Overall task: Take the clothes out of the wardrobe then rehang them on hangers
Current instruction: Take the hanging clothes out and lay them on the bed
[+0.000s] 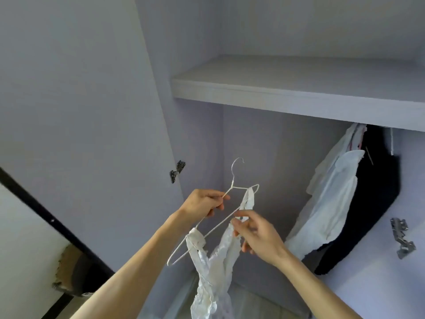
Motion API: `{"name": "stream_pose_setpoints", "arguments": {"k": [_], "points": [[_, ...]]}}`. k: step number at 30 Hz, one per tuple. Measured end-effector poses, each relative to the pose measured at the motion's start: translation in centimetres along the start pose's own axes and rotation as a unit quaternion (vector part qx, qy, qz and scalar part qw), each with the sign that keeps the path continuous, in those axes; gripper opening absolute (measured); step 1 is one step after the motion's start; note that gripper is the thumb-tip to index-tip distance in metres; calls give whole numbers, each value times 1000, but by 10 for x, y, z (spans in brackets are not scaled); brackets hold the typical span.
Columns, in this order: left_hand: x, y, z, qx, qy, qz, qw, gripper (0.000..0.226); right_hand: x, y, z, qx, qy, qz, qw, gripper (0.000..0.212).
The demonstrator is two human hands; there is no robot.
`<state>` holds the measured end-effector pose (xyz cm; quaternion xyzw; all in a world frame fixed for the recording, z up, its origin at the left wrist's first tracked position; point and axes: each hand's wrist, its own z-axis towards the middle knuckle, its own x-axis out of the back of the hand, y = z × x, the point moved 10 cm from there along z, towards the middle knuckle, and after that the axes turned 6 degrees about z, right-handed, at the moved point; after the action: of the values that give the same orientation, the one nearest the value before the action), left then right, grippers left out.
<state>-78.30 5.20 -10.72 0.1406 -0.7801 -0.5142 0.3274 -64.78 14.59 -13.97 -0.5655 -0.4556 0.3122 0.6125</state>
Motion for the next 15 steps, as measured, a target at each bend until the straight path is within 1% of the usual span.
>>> {"name": "stream_pose_setpoints", "arguments": {"k": [1, 3, 5, 7, 8, 9, 12, 13, 15], "points": [[15, -9, -16, 5, 9, -7, 1000, 28, 9, -9, 5, 21, 33, -6, 999, 28], [47, -28, -51, 14, 36, -29, 999, 30, 12, -30, 19, 78, 70, -51, 993, 44], [80, -47, -92, 26, 80, -50, 995, 26, -13, -47, 35, 139, 48, -145, 978, 54], [110, -64, -140, 40, 132, -77, 987, 23, -62, -58, 44, 202, -6, -260, 944, 51], [123, -73, -165, 44, 158, -90, 982, 23, -87, -62, 45, 230, -28, -299, 926, 49], [134, -81, -191, 48, 186, -98, 976, 22, -113, -68, 43, 262, -45, -310, 913, 47], [163, -107, -274, 66, 282, -110, 951, 22, -186, -89, 19, 390, -79, -268, 877, 48], [169, -116, -301, 78, 318, -115, 938, 21, -209, -94, 9, 421, -108, -249, 866, 48], [173, -132, -357, 107, 392, -129, 905, 20, -253, -102, -10, 454, -176, -217, 846, 40]]}}
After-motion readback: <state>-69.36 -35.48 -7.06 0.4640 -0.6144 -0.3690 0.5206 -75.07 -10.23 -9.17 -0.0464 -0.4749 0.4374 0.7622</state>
